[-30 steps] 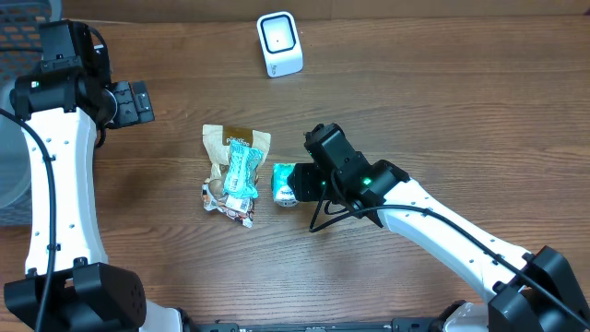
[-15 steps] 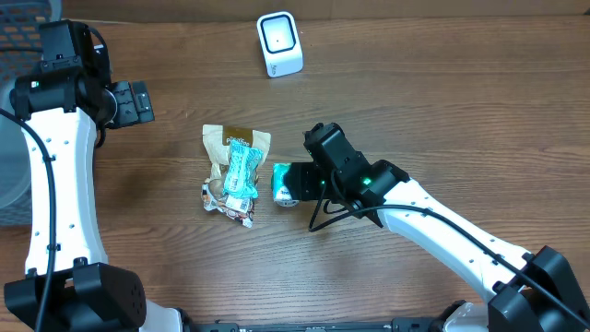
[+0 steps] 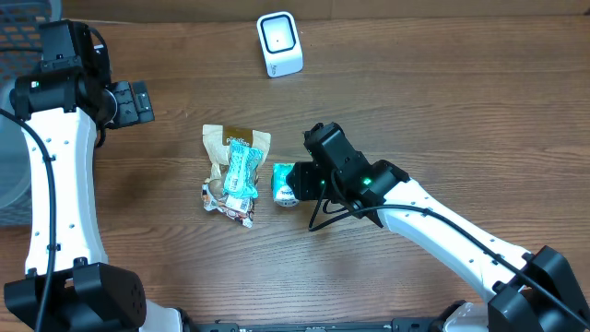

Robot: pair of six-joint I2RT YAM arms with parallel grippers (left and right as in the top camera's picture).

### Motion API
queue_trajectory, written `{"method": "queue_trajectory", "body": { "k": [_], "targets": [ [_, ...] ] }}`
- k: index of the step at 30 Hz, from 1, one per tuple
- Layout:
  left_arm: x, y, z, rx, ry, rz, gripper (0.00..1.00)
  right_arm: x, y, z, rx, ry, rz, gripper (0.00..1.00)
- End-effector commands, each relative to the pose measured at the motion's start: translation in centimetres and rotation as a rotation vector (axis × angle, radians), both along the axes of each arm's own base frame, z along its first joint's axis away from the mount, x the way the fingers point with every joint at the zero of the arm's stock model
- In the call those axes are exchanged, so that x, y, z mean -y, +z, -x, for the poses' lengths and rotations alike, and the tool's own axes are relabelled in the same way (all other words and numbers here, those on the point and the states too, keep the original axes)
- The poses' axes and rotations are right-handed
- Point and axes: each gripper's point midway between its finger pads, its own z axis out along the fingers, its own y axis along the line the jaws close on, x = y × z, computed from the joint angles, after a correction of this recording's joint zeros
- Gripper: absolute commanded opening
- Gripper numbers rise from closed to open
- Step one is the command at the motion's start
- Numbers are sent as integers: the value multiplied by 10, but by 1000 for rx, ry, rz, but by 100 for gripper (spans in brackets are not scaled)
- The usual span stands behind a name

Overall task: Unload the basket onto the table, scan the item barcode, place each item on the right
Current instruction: 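Lower the right gripper and grasp the green tissue pack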

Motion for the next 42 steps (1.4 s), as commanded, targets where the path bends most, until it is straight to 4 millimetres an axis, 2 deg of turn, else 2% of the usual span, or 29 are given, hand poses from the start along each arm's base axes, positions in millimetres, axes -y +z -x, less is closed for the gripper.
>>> {"method": "queue_trajectory", "body": {
  "k": [1, 5, 13, 28, 32, 34, 36, 42],
  "targets": [
    [-2, 12, -1, 26, -14, -20, 100, 1, -13, 7, -28, 11, 10, 41],
    [-2, 12, -1, 26, -14, -20, 100, 2, -21, 8, -43, 11, 23, 39],
    [-2, 12, -1, 26, -14, -20, 99, -9, -16, 11, -56, 44, -33, 36],
    [-2, 12, -1, 26, -14, -20, 99, -9, -22, 12, -67, 44, -24, 32],
    [-2, 12, -1, 26, -14, -20, 99, -8, -35, 13, -104, 26, -6, 28],
    [-2, 12, -1, 26, -14, -20, 99, -7, -37, 13, -107, 26, -2, 19],
    [-3, 12, -1, 26, -13, -20, 100, -9, -34, 11, -97, 26, -8, 14],
    [-3, 12, -1, 26, -13, -20, 100, -14, -16, 7, -62, 33, -49, 10]
  ]
}}
